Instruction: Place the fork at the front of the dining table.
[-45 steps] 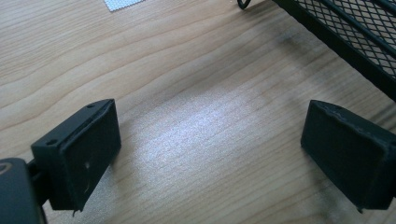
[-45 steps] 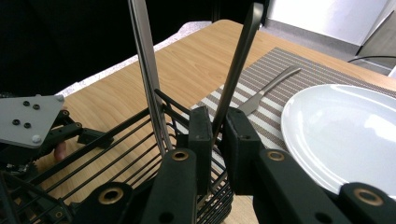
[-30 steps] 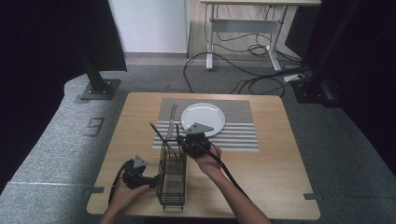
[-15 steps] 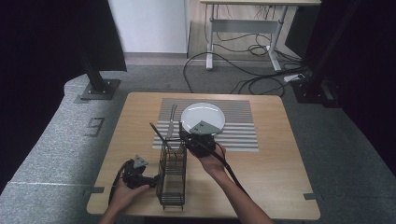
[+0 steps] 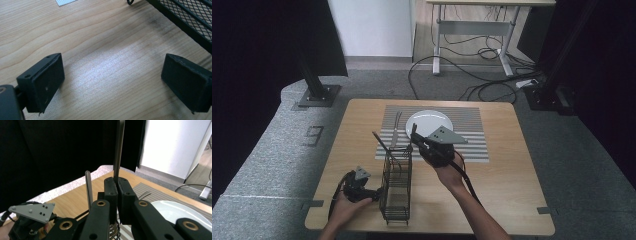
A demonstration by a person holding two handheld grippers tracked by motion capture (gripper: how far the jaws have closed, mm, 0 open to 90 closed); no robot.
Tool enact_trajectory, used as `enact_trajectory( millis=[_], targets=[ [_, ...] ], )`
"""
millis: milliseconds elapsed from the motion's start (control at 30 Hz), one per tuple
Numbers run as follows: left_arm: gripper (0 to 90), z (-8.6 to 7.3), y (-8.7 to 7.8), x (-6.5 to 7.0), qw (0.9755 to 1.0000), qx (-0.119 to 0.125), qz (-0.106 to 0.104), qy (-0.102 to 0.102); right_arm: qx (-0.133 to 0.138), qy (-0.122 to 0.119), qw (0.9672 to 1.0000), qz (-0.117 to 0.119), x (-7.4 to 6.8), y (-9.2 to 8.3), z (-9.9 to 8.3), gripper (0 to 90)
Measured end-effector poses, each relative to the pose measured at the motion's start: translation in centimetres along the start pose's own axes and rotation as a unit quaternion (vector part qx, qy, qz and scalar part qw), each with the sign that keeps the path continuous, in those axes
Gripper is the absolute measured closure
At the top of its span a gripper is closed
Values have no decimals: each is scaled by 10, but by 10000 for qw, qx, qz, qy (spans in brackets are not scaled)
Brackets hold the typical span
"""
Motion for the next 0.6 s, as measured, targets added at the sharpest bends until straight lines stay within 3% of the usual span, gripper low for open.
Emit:
enact_trajectory(
  millis=[167, 333, 600],
  targets=[
    [45, 0, 0, 0, 10000, 0, 0, 0, 100, 14, 9999, -65, 6, -9, 11, 866],
    [45, 0, 0, 0, 10000, 0, -1, -1, 165, 62, 9996, -217, 24, -22, 21, 866],
    [45, 0, 0, 0, 10000, -1, -1, 1, 121, 139, 9985, -519, 52, -37, 16, 866]
  ],
)
Point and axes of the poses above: each handheld gripper's, and its own axes: y roughly forward along the jaws, z roughly out of its top, x roughly to its right, the point moved 10 cm from there along y, roughly forward along the jaws, and after that the axes turned 11 degrees about x, right-handed, at the moved point
